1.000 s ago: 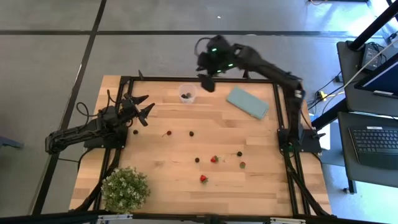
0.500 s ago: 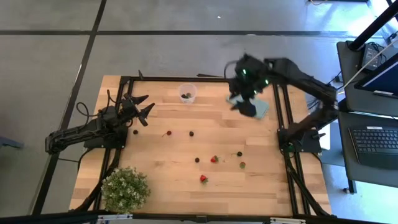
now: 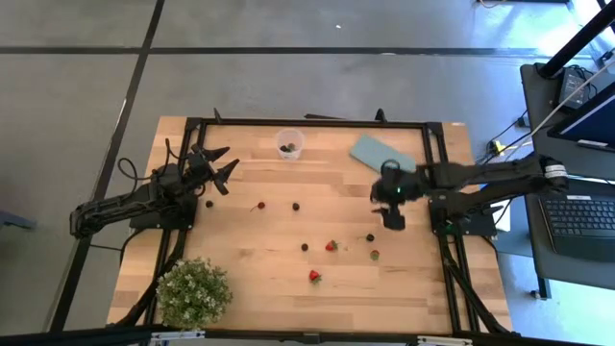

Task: Pick and placing Produce into tupperware
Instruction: Put the right black cherry into the transparent bin

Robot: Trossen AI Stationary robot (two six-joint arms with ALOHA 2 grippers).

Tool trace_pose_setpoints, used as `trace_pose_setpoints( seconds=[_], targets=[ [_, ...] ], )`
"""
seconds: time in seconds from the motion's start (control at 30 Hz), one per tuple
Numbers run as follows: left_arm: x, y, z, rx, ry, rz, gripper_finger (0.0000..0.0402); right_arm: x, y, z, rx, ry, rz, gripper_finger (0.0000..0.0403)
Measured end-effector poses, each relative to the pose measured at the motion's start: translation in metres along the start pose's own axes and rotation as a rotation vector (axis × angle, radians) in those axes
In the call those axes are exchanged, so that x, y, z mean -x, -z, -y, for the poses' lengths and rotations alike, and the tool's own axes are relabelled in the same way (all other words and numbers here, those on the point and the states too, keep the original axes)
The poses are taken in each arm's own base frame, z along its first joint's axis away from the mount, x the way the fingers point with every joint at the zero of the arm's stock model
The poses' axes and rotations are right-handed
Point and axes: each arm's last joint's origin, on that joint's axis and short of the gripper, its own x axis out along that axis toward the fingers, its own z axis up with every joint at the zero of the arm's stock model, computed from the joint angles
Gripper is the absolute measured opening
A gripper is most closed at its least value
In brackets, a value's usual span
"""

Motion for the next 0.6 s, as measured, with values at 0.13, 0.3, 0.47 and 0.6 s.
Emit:
trace_pose_setpoints(
  seconds=[0.13,0.3,0.47,0.6],
  targets=[
    [0.000,0.000,0.000,0.000,-0.003,0.000,0.0247,-0.028,0.023,-0.018,0.014,-0.052,-0.003,0.0249],
    [0.000,0.000,0.000,0.000,-0.003,0.000,0.0247,-0.044,0.032,-0.038,0.091,-0.108,0.004,0.0249],
    [0.000,0.000,0.000,0.000,-0.002,0.000,0.0247,-0.058,0.035,-0.051,0.133,-0.131,-0.037,0.0249],
    [0.000,0.000,0.000,0.000,-0.001,0.000,0.0247,-0.072,0.039,-0.057,0.134,-0.117,-0.087,0.0249]
  ],
)
